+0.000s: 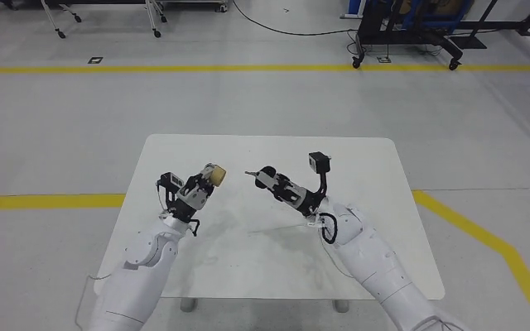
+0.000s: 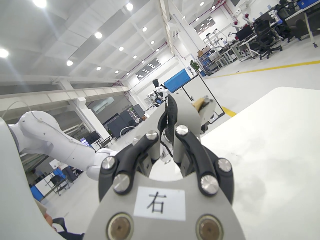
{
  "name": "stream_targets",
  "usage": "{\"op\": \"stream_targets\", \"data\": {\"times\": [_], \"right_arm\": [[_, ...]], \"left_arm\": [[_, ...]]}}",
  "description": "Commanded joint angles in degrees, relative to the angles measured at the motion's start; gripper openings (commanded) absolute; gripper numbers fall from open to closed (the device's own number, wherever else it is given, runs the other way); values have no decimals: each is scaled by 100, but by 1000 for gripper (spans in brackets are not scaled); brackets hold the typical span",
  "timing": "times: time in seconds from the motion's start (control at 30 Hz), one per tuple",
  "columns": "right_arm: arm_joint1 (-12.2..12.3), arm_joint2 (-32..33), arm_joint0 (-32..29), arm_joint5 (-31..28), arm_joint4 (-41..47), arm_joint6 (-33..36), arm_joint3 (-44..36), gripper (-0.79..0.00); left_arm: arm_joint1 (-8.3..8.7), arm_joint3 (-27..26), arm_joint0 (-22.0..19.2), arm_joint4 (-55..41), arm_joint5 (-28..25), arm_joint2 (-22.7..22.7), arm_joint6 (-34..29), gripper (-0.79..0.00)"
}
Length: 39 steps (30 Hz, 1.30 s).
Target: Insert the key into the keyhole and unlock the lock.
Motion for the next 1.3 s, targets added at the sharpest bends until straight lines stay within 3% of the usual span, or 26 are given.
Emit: {"op": "stream_targets", "data": {"times": [0.0, 0.13, 0.33, 0.57, 1.27], "right_arm": [[12, 52, -89, 261, -193, -97, -62, -785], [8, -28, -309, 528, -220, -144, -261, -785], [-27, -244, -342, 920, 344, 132, -354, -785], [-90, -431, -131, 1198, 510, 270, -94, -785], [-211, -647, 84, 1207, 548, 193, 184, -785]], "left_arm": [[-36, 20, -6, 304, -384, 89, 303, -785], [-107, 71, 31, 993, -982, 275, 828, -785], [-156, 10, 112, 1952, -1255, 377, 1352, -785], [-179, -95, 244, 2309, -1304, 323, 1571, -785], [-237, -251, 405, 2491, -1184, 197, 1554, -785]]}}
